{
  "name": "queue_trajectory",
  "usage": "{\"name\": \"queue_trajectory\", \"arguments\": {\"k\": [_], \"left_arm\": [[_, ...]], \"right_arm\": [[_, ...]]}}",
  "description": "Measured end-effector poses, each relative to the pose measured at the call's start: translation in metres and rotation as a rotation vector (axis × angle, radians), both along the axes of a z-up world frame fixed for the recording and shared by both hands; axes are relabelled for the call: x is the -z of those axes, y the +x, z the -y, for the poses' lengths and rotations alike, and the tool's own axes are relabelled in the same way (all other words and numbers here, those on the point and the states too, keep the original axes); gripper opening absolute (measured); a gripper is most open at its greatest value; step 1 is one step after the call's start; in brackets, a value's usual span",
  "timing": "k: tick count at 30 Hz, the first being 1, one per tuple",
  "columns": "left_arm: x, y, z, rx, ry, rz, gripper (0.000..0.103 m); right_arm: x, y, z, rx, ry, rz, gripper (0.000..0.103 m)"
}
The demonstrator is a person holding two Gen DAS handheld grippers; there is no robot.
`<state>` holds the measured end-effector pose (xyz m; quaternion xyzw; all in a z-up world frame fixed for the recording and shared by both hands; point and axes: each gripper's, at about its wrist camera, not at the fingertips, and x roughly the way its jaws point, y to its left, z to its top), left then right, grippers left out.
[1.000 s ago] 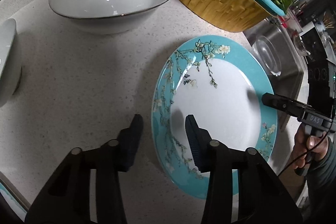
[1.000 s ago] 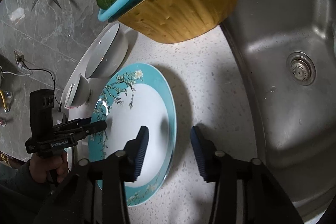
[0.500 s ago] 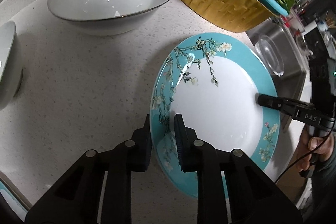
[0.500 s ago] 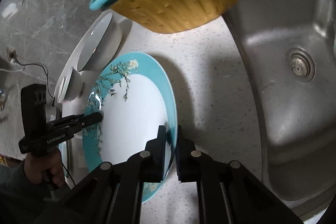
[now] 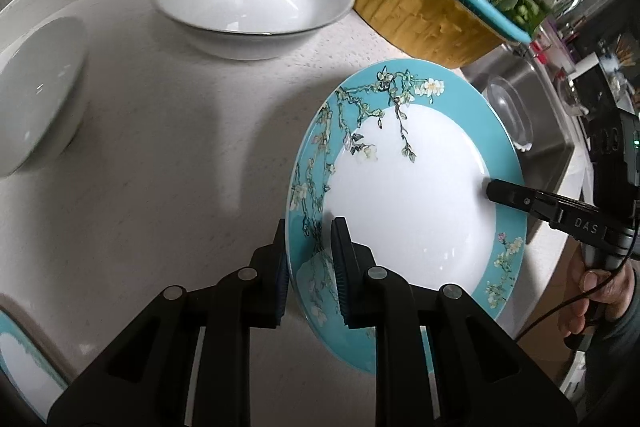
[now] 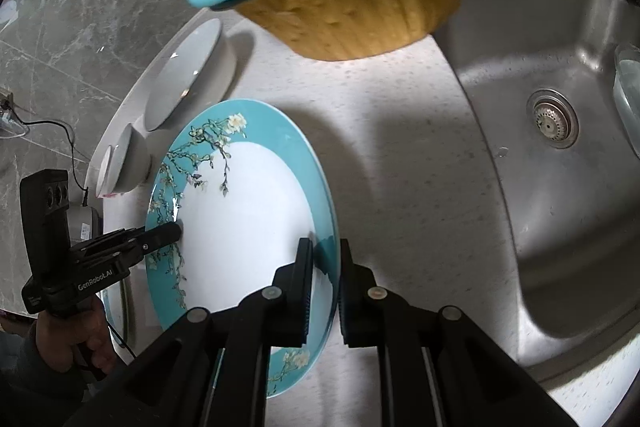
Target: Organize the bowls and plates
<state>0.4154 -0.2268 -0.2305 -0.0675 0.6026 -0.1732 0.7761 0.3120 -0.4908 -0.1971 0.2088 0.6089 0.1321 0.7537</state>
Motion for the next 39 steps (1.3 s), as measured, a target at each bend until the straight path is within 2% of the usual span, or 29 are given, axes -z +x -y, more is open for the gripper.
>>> {"name": "queue_trajectory", "arguments": {"k": [10,21,26,32,39], "left_arm": [[-0.041,-0.04,-0.079,-0.12,-0.037,0.041,0.017],[-0.064,-0.098,-0.21,-0.297,-0.041,0.064,0.017],[-0.066,-0.127,-0.268,-0.384,-0.031,0.061,0.017],[-0.065,-0.156,-0.318,-0.471,-0.012,0.055,0.017],[-0.045,-0.204,-0.376,-0.548,0.004,0.018,0.017]], "right_arm": [[-0.032,-0.001,-0.068,-0.1,0.016,0.035,0.014],[-0.045,-0.001,-0.189,-0.27,0.042,0.037,0.014],[-0.05,0.0,-0.247,-0.358,0.059,0.034,0.014],[-0.051,-0.002,-0.304,-0.454,0.084,0.028,0.014],[-0.046,-0.007,-0.367,-0.543,0.104,0.02,0.014]]}}
